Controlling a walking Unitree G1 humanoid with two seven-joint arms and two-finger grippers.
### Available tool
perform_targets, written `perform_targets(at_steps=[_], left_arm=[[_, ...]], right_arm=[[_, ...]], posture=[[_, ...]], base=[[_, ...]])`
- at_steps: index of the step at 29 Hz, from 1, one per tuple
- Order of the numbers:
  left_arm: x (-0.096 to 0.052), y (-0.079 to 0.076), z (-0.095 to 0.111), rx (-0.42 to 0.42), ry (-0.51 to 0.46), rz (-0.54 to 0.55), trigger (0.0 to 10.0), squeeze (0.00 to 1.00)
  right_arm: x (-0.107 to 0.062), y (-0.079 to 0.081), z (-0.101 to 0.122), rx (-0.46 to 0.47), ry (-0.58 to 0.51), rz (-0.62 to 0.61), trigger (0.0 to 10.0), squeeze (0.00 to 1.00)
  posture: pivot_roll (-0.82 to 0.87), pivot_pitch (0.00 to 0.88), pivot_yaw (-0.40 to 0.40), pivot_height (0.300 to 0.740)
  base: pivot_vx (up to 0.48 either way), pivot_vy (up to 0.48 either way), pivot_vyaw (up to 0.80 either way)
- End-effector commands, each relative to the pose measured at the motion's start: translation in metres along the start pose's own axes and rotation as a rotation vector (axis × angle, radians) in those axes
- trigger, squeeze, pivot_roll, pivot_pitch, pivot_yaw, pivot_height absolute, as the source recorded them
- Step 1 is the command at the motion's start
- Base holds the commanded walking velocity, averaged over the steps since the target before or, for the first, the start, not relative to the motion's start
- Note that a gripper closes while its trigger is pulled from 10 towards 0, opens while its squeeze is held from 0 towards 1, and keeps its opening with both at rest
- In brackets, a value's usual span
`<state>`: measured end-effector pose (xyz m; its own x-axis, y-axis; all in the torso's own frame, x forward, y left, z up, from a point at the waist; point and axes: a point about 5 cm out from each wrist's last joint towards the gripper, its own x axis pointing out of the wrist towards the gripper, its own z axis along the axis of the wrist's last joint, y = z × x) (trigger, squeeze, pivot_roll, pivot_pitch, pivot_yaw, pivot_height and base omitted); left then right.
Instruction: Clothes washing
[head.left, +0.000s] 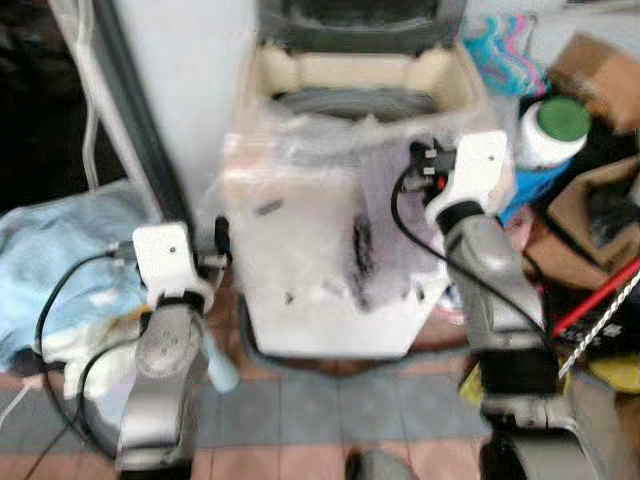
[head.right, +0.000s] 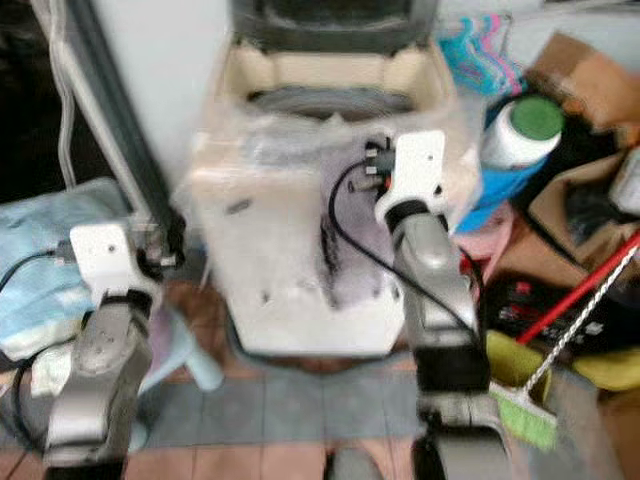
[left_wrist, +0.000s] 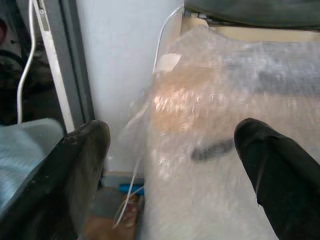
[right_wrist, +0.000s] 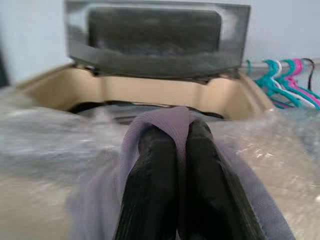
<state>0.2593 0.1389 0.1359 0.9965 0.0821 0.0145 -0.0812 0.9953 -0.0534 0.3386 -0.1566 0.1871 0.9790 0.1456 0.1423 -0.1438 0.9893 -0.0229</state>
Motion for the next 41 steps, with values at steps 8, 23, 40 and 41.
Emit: perform_targets(at_steps=[8, 23, 40, 41], left_arm=[[0.001, 0.006, -0.001, 0.017, -0.007, 0.028, 10.0, 0.0], [0.005, -0.02, -0.003, 0.024, 0.002, -0.085, 10.0, 0.0], [0.0, -0.014, -0.009, 0.023, 0.025, -0.036, 10.0, 0.0], [0.0, -0.014, -0.009, 0.023, 0.025, -0.036, 10.0, 0.0]], right_arm=[[-0.008, 0.051, 0.018, -0.026, -0.113, 0.256, 10.0, 0.0], [0.08, 0.044, 0.202, 0.0, -0.571, 0.214, 10.0, 0.0], [0.054, 0.032, -0.005, -0.063, 0.133, 0.122, 10.0, 0.0], [0.054, 0.032, -0.005, -0.063, 0.133, 0.122, 10.0, 0.0]], posture=[[0.0, 0.0, 0.024, 0.74], [-0.01, 0.0, 0.032, 0.74], [-0.03, 0.0, 0.036, 0.74], [-0.03, 0.0, 0.036, 0.74]], base=[[0.0, 0.0, 0.0], [0.0, 0.0, 0.0], [0.0, 0.0, 0.0], [0.0, 0.0, 0.0]])
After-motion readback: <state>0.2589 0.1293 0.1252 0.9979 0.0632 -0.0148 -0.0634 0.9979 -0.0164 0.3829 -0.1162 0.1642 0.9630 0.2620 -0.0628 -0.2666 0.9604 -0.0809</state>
